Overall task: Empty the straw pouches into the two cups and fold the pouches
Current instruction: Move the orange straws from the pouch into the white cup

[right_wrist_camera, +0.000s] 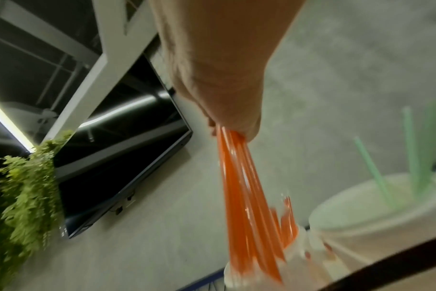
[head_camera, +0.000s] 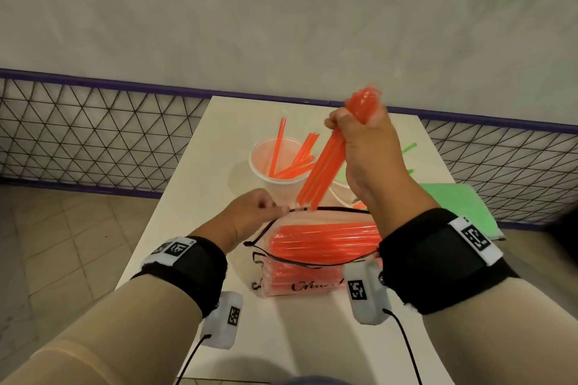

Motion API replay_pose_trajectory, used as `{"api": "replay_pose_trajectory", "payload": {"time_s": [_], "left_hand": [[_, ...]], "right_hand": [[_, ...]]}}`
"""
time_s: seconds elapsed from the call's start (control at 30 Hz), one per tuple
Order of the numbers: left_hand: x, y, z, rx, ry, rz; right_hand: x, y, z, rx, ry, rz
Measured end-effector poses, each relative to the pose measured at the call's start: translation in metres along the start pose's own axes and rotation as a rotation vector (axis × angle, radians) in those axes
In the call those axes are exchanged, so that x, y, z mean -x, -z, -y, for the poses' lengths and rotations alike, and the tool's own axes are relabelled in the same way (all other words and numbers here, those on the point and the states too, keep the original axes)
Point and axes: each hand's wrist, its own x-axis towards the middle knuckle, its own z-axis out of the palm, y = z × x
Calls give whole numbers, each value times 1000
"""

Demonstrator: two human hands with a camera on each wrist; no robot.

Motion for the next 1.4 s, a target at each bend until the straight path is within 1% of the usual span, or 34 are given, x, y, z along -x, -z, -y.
{"api": "replay_pose_trajectory", "payload": {"time_s": [0.07,0.1,0.13,0.17,0.2,0.27,0.33,0.4,0.5,0.63,0.7,0.77,0.83,0.93,1.0,1.07,1.1,1.17,1.27,1.33,1.4], "left_hand": [[-8,-1,-2,-1,25,-321],[-14,1,-2,6,14,-430],[-18,3,-5,34,-11,-479],[-24,5,-6,39,-31,-475],[-29,7,-8,5,-43,-436],[-38,8,-11,-148,-48,-335],[-43,6,-14,-220,-73,-278],[-43,4,-14,-211,-112,-280],[-38,3,-9,-202,-135,-326],[-29,4,-3,-185,-132,-300],[-24,4,0,-165,-127,-293],[-22,5,3,-138,-134,-292],[-20,5,4,-114,-130,-288],[-20,5,3,-54,-125,-249],[-21,2,5,-2,-111,-253],[-21,1,6,67,-90,-261],[-22,1,7,107,-92,-254],[-23,1,6,189,-90,-228],[-25,3,4,217,-74,-176],[-26,2,1,238,-107,-153],[-26,1,-2,294,-133,-131]], "right_hand": [[-3,-1,-6,-132,-18,-131],[-4,-2,-9,-170,-19,-184],[-6,-4,-12,-201,-19,-232],[-9,-6,-14,-217,-18,-273],[-11,-10,-17,-219,-17,-310],[-17,-18,-22,-194,-4,-357],[-22,-26,-26,-156,25,-369],[-25,-33,-30,-111,81,-355],[-26,-40,-41,7,138,-272],[-18,-45,-64,225,131,-129],[-11,-41,-78,339,136,-32],[-9,-35,-90,480,174,79],[-10,-29,-95,603,204,155],[-15,-25,-93,742,317,232],[-17,-23,-91,840,412,276],[-18,-22,-92,908,456,294],[-20,-21,-94,912,452,275],[-23,-22,-99,853,431,216],[-25,-19,-104,810,510,180],[-26,-17,-102,905,562,226],[-27,-15,-99,1135,532,297]]}}
